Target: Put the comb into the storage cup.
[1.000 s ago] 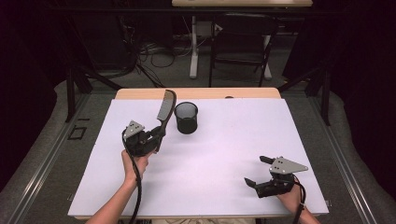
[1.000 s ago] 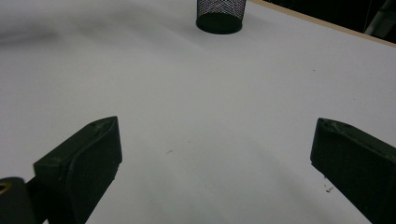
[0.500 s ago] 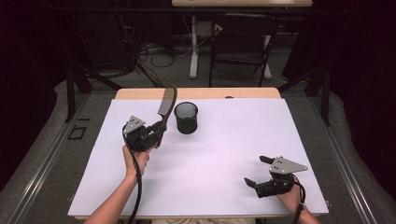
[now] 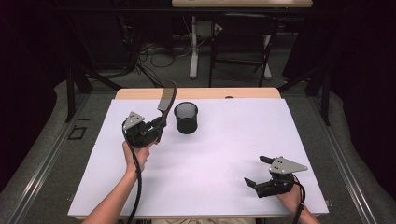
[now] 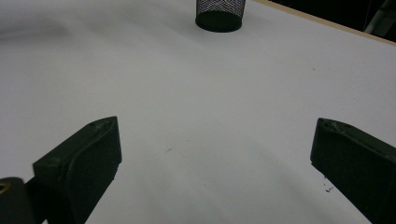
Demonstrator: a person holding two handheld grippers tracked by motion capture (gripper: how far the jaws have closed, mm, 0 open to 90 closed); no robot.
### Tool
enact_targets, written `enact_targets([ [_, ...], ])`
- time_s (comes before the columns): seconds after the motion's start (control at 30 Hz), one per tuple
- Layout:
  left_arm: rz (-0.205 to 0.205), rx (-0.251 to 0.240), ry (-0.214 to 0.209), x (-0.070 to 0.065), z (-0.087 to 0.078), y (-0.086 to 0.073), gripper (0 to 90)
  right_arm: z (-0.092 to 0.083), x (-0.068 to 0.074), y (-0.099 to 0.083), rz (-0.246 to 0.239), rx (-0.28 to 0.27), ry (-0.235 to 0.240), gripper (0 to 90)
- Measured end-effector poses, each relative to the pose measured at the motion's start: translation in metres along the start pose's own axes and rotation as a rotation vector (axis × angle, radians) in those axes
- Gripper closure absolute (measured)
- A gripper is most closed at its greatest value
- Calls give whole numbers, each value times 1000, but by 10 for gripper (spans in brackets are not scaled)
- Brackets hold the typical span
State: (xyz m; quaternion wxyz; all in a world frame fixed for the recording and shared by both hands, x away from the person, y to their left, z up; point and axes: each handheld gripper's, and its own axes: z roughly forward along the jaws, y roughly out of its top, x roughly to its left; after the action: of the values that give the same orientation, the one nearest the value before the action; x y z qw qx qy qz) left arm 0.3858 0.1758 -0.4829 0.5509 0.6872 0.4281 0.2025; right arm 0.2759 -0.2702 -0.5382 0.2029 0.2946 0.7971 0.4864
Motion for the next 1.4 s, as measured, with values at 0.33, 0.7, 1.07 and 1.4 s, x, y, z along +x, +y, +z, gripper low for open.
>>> enact_targets([
  [0.33, -2, -10, 2, 2, 4, 9, 725, 0, 0, 0, -1, 0, 2, 17],
  [0.7, 0, -22, 7, 4, 9, 19, 726, 0, 0, 0, 0, 1, 1, 17],
  [1.07, 2, -14, 6, 5, 18, 23, 725, 0, 0, 0, -2, 0, 2, 17],
  [1.4, 27, -33, -8, -2, 24, 38, 725, 1, 1, 1, 2, 3, 1, 18],
])
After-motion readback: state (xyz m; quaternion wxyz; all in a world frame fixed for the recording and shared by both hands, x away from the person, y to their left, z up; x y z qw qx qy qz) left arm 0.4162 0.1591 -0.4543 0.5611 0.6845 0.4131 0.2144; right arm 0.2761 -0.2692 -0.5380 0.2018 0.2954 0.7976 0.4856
